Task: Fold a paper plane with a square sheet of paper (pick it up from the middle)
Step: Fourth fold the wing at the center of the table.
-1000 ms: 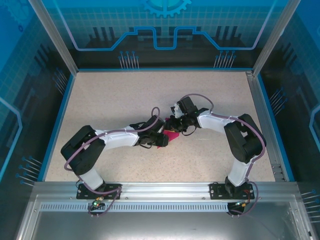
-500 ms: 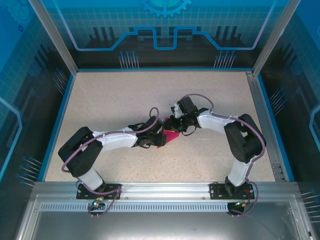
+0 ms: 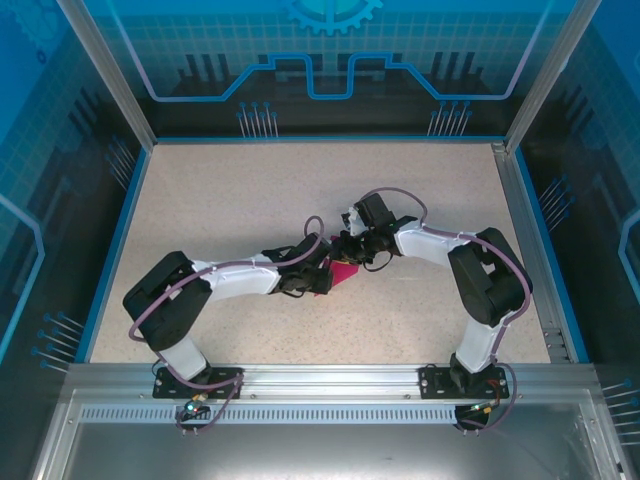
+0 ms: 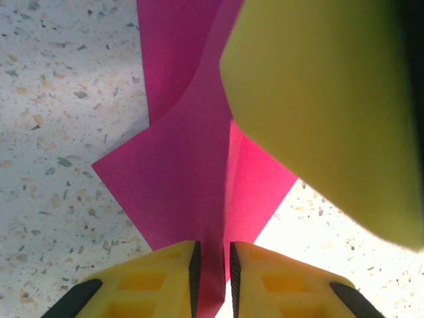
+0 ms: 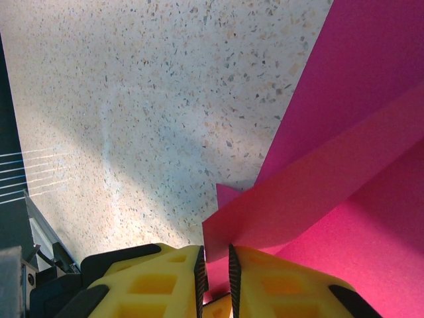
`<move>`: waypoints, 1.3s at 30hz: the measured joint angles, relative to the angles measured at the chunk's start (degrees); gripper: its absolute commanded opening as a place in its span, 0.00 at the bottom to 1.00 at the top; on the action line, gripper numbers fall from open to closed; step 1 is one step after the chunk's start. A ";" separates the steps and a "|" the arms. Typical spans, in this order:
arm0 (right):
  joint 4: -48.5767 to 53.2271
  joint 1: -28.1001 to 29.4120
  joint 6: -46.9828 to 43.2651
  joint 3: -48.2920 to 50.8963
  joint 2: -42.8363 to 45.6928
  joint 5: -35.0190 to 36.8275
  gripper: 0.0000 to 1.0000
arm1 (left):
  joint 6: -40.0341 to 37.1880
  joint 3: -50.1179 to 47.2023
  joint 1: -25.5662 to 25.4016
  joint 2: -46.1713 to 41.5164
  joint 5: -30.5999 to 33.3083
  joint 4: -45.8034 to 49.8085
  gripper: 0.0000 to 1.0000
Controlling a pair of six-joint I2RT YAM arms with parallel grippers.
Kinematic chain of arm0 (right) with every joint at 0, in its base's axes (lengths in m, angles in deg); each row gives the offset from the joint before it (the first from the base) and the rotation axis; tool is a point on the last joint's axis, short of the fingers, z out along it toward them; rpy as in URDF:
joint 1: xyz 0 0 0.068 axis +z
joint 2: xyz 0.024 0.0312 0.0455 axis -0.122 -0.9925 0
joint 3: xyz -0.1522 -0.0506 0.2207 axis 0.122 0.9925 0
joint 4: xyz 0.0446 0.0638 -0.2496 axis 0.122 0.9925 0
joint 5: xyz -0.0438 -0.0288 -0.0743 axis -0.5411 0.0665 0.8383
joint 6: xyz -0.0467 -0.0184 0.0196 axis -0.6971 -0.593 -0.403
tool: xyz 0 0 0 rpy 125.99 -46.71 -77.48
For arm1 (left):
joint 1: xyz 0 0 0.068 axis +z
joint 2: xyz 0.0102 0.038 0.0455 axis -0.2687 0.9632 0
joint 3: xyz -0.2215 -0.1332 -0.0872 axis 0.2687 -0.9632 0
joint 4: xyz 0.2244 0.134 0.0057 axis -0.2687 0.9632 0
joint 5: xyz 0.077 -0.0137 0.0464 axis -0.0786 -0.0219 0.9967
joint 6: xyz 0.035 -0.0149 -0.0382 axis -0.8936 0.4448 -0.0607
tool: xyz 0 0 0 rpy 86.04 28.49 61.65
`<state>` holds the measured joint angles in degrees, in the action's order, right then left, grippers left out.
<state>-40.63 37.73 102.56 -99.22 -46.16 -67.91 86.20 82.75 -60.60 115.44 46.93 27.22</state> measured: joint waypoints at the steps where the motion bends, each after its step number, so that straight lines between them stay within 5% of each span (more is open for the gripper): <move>1: 0.00 0.00 0.00 0.00 0.00 0.00 0.20 | 0.00 0.09 -0.07 0.20 0.02 0.02 0.19; 9: 0.22 -0.11 0.20 0.00 0.00 0.02 0.21 | 0.00 0.31 -0.07 0.83 1.07 0.07 0.17; 14: 0.22 -0.11 0.17 0.00 0.00 0.02 0.21 | -0.02 0.33 -0.07 0.90 1.79 0.20 0.27; 29: 0.42 -0.13 0.17 0.00 0.00 0.11 0.21 | -0.42 0.35 -0.04 0.98 1.18 -0.28 0.08; 39: 0.94 -0.42 0.13 0.00 0.00 0.20 0.23 | 2.10 -3.08 3.67 0.98 -8.57 -7.96 0.07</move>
<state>-39.69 37.31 102.69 -99.22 -46.16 -67.71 88.30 79.67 -56.93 116.42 38.36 19.26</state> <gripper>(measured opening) 0.225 0.077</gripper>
